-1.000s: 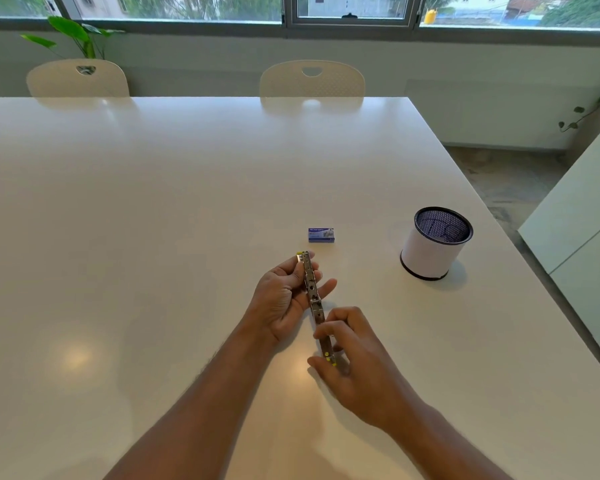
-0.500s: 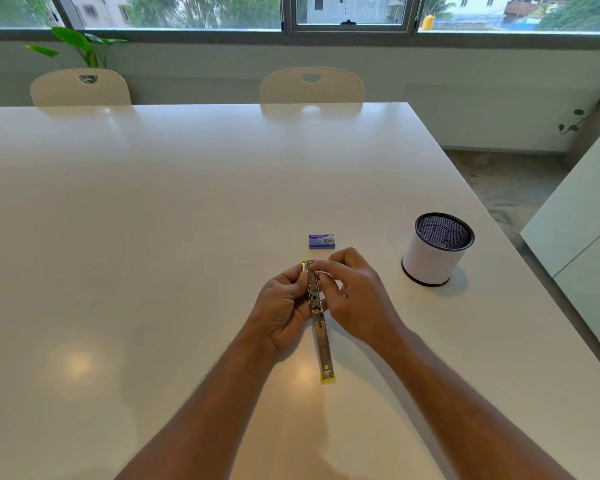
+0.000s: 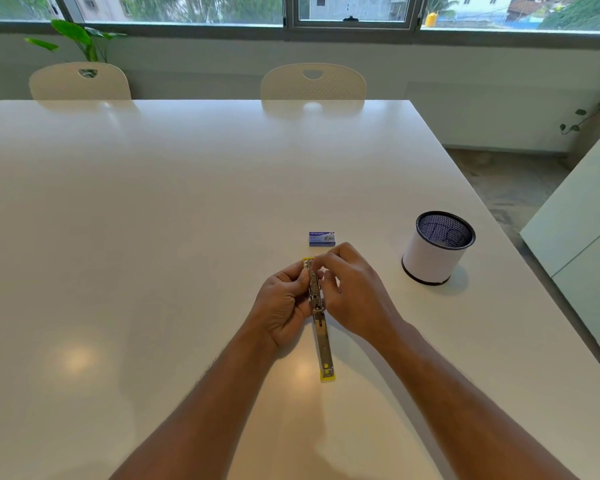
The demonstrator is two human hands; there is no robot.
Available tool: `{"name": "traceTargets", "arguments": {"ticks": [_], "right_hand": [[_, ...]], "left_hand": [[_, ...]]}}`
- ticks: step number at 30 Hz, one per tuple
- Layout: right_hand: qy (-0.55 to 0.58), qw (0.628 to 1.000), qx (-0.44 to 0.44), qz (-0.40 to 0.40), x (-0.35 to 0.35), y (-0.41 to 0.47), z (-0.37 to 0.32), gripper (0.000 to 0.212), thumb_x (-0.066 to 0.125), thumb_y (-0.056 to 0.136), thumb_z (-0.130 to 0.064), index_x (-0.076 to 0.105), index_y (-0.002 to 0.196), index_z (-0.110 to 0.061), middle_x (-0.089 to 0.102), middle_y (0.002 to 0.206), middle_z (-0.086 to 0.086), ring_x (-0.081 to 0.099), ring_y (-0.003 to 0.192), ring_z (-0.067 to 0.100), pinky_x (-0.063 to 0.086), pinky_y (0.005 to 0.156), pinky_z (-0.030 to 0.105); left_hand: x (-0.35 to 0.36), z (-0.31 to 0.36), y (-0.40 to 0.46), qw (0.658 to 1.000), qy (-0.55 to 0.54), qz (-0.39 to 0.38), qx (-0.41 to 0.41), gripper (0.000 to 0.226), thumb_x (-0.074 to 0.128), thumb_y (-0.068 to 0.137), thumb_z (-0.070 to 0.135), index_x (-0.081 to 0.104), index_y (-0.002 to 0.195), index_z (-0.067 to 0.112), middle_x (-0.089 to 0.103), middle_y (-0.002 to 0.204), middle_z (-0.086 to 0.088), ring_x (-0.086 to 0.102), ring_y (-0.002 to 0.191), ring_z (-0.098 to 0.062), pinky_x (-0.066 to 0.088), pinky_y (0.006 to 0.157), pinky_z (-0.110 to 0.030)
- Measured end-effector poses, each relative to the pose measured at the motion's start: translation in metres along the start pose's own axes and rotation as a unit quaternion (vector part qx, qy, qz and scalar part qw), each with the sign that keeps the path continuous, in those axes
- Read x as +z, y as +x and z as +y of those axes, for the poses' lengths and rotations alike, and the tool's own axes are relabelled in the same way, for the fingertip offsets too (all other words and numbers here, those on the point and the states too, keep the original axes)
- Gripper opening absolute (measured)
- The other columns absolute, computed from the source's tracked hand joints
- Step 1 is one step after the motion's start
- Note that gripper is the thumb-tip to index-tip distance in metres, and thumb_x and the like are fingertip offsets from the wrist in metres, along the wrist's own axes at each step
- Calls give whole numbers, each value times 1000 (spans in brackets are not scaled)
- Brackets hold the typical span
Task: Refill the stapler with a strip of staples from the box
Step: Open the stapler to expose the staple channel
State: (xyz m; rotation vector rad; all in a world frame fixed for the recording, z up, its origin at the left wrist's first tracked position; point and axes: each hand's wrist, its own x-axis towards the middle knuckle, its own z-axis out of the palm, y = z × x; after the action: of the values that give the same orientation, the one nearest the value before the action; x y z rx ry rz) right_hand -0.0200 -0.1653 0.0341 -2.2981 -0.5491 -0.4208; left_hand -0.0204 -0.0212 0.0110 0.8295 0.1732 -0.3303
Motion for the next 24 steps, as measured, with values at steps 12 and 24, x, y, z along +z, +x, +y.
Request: {"name": "traceTargets", "arguments": {"ticks": [12,24], "right_hand": [[50,997,-38,42,1,-22,-4,16,60,81,3,65,85,-11,65,87,-1,59,87,18,53,72,36],[40,994,-88,59,9,-39,2,11,71,89,-4,74,99,-7,70,99,2,62,98,16,54,84,30]], "left_hand": [[3,0,0,998,-50,27,1,29,47,105,0,68,125,-2,70,92,-18,67,81,-24,64,71,-39],[2,0,-1,998,-53,44,5,26,50,105,4,70,120,0,70,96,-15,67,86,-21,62,73,-33]]}}
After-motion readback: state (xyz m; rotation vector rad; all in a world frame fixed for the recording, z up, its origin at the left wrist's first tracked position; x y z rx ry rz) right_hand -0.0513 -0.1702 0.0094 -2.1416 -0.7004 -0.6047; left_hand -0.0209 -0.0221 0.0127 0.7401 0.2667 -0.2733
